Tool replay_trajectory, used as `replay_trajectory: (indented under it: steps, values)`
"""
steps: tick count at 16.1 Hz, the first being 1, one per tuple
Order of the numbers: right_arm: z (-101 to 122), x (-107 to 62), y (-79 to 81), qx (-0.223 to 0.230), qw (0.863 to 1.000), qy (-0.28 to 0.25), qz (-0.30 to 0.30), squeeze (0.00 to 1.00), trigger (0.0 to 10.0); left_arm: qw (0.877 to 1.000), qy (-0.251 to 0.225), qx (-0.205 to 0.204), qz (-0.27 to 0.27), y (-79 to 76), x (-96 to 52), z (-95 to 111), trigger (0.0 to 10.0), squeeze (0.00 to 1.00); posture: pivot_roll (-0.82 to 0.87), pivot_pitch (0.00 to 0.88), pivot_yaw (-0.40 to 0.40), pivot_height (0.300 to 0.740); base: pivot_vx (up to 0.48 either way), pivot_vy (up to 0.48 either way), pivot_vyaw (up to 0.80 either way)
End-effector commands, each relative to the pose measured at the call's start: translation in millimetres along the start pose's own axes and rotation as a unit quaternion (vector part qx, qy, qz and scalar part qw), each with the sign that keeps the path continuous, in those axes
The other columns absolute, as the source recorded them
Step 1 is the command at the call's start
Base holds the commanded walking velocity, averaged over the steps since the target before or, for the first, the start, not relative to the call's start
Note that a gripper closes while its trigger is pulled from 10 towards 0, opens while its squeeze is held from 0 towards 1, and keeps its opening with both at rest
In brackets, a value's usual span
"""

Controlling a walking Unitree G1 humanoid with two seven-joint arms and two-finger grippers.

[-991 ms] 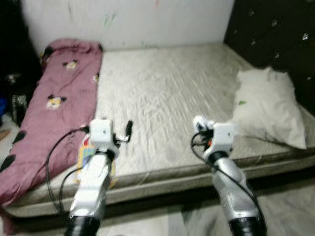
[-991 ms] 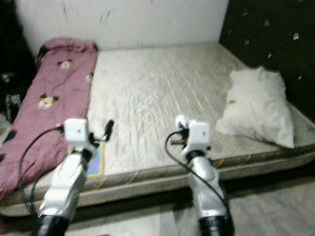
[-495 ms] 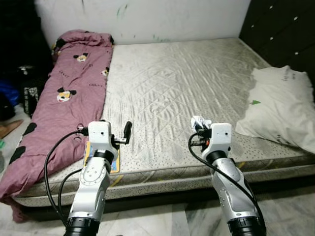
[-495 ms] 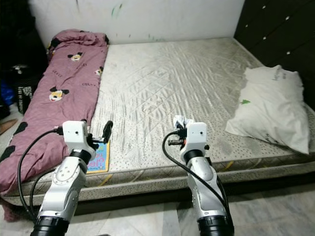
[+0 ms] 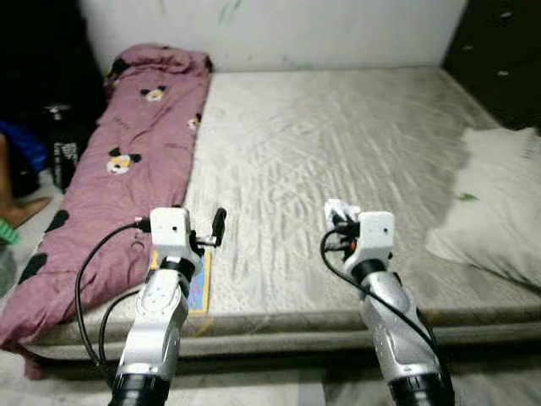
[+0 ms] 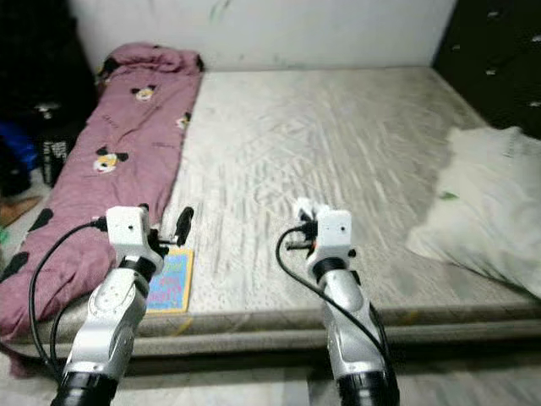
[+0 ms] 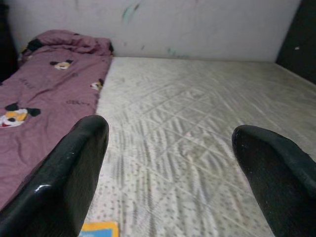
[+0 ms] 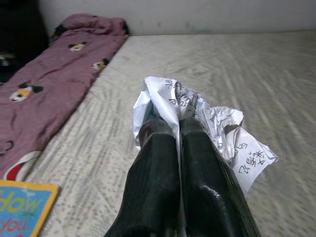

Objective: Clean up the room

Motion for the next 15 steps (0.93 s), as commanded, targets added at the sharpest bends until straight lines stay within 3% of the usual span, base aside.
replay_trajectory:
  steps: [1, 4, 6, 10, 13, 15]
  values:
    - [4.7, 0.3, 0.8, -0.004, 1.000, -0.009, 0.001, 0.00, 10.0, 1.000, -0.003, 0.007, 0.007, 4.1, 0.7, 2.1, 10.0, 0.00, -0.01, 0.012, 0.028, 0.740, 0.315, 0.000, 0.00]
    - [4.1, 0.2, 0.8, -0.005, 1.000, -0.008, 0.000, 0.00, 10.0, 1.000, -0.004, 0.006, 0.005, 4.3, 0.3, 2.4, 10.0, 0.00, -0.01, 0.011, 0.028, 0.740, 0.291, 0.000, 0.00]
    - [3.2, 0.2, 0.1, -0.001, 1.000, -0.008, 0.000, 0.00, 10.0, 0.999, 0.010, 0.025, 0.025, 5.1, 1.7, -1.8, 10.0, 0.00, 0.00, 0.007, 0.027, 0.740, 0.000, 0.000, 0.00]
    - [3.3, 0.0, -1.2, 0.002, 1.000, -0.009, -0.002, 0.00, 10.0, 0.999, 0.020, 0.021, 0.027, 5.8, 1.3, -5.4, 10.0, 0.00, 0.00, 0.006, 0.029, 0.740, 0.000, 0.000, 0.00]
    - [3.6, -1.1, 2.7, -0.019, 1.000, -0.012, 0.012, 0.00, 10.0, 0.999, 0.030, 0.010, 0.033, 7.0, 1.5, -8.9, 10.0, 0.00, 0.00, 0.007, 0.028, 0.740, 0.000, 0.480, 0.00]
    - [3.7, 0.3, 5.0, -0.018, 1.000, -0.012, 0.016, 0.00, 10.0, 0.999, 0.029, 0.013, 0.034, 7.3, 2.5, -8.4, 10.0, 0.00, 0.01, 0.018, 0.028, 0.740, 0.000, 0.480, 0.80]
Point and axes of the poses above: a point about 5 cm out from each wrist's last joint towards the gripper, its own x axis pointing out of the wrist towards the gripper, its own z axis along the axis of the wrist's last joint, y = z × x, the point moved 4 cm from there along x, pointing out of the wrist towards the gripper, and after that the axes turned 10 degrees about x, right-handed, at the moved point
